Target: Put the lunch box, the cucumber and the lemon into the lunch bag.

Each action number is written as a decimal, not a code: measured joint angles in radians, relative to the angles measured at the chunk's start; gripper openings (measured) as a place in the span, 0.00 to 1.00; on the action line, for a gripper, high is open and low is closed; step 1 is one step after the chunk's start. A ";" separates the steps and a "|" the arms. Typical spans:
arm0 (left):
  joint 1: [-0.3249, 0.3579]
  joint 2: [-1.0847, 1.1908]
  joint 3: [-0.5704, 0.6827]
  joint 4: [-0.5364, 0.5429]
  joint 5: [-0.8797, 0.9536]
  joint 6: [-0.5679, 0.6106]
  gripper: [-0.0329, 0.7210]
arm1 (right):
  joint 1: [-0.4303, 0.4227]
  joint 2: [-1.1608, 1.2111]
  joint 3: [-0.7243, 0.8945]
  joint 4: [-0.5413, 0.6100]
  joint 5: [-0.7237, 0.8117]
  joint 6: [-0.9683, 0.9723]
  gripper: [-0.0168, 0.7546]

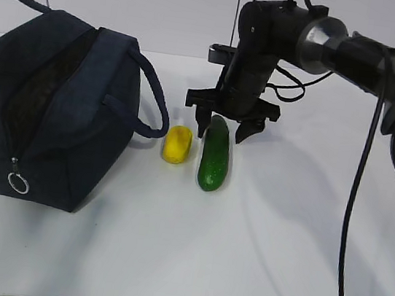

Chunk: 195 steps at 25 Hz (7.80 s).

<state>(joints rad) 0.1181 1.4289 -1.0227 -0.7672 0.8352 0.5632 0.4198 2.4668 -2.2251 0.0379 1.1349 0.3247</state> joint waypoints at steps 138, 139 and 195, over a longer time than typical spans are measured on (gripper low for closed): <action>0.118 0.033 0.000 -0.054 0.041 0.041 0.04 | 0.120 0.121 -0.675 0.171 0.124 -0.257 0.59; 0.122 0.033 0.000 -0.053 0.042 0.041 0.04 | 0.120 0.121 -0.675 0.155 0.124 -0.257 0.59; 0.145 0.033 0.000 -0.045 0.053 0.041 0.04 | 0.120 -0.168 -0.050 -0.008 0.119 -0.130 0.60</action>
<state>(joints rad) 0.2635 1.4614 -1.0227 -0.8123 0.8884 0.6043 0.5401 2.2993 -2.2751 0.0297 1.2544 0.1945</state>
